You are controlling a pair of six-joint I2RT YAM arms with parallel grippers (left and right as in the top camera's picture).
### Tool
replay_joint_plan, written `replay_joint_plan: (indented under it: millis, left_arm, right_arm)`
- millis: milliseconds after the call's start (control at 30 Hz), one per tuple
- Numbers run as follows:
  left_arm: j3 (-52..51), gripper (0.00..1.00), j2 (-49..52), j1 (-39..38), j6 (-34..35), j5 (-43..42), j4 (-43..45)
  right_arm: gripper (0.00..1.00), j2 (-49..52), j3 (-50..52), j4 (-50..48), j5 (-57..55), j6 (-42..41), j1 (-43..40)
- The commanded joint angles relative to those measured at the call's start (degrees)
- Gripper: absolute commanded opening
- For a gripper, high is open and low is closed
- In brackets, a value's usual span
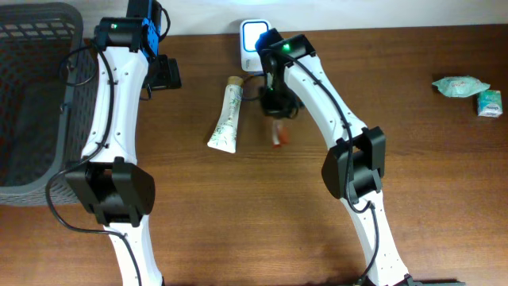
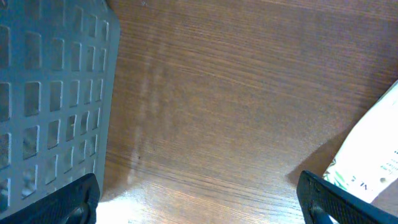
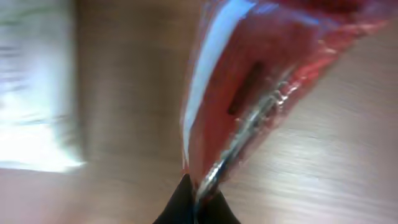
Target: Scan the item barcode
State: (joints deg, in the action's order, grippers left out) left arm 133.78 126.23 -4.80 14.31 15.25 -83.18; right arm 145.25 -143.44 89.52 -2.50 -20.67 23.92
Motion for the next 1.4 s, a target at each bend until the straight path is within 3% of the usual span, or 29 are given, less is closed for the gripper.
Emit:
replay_joint_plan:
  millis: [0,67,267,333,400,433,533,667,767,967,1133,1233,1367]
  left_arm:
    - [0.1,0.99,0.4,-0.2,-0.5,0.0,0.1]
    - [0.1,0.99,0.4,-0.2,-0.5,0.0,0.1]
    - [0.1,0.99,0.4,-0.2,-0.5,0.0,0.1]
    - [0.1,0.99,0.4,-0.2,-0.5,0.0,0.1]
    - [0.1,0.99,0.4,-0.2,-0.5,0.0,0.1]
    - [0.1,0.99,0.4,-0.2,-0.5,0.0,0.1]
    - [0.1,0.99,0.4,-0.2,-0.5,0.0,0.1]
    - [0.1,0.99,0.4,-0.1,-0.5,0.0,0.1]
    - [0.1,0.99,0.4,-0.2,-0.5,0.0,0.1]
    - [0.1,0.99,0.4,-0.2,-0.5,0.0,0.1]
    - [0.1,0.99,0.4,-0.3,-0.5,0.0,0.1]
    - [0.1,0.99,0.4,-0.3,-0.5,0.0,0.1]
    - [0.1,0.99,0.4,-0.3,-0.5,0.0,0.1]
  right_arm:
    - [0.04,-0.4,2.7,6.1,-33.1,-13.7,0.5]
    - [0.04,-0.4,7.9,4.7,-38.2,-15.9,0.4]
    - [0.05,-0.4,19.8,-5.7,-37.2,-15.9,2.4]
    - [0.21,-0.5,19.7,-7.7,-31.8,-15.8,4.2]
    - [0.29,-0.5,19.7,-11.2,-24.5,-15.8,6.9]
    - [0.5,-0.5,19.6,-12.8,-21.9,-15.8,7.8]
    - [0.54,-0.6,14.7,-12.6,-14.1,-15.0,8.2]
    - [0.99,-0.7,-0.9,-2.1,-11.6,-12.5,4.1]
    - [0.99,-0.7,-8.2,2.7,-5.6,-12.1,-0.1]
    - [0.99,-0.6,-6.1,3.4,-8.9,-12.1,-3.8]
    - [0.99,-0.5,-4.9,4.1,-8.1,-2.1,-7.8]
    - [0.99,-0.5,-4.9,3.9,2.2,6.9,-10.8]
    - [0.99,-0.4,-4.9,4.0,5.1,9.9,-13.6]
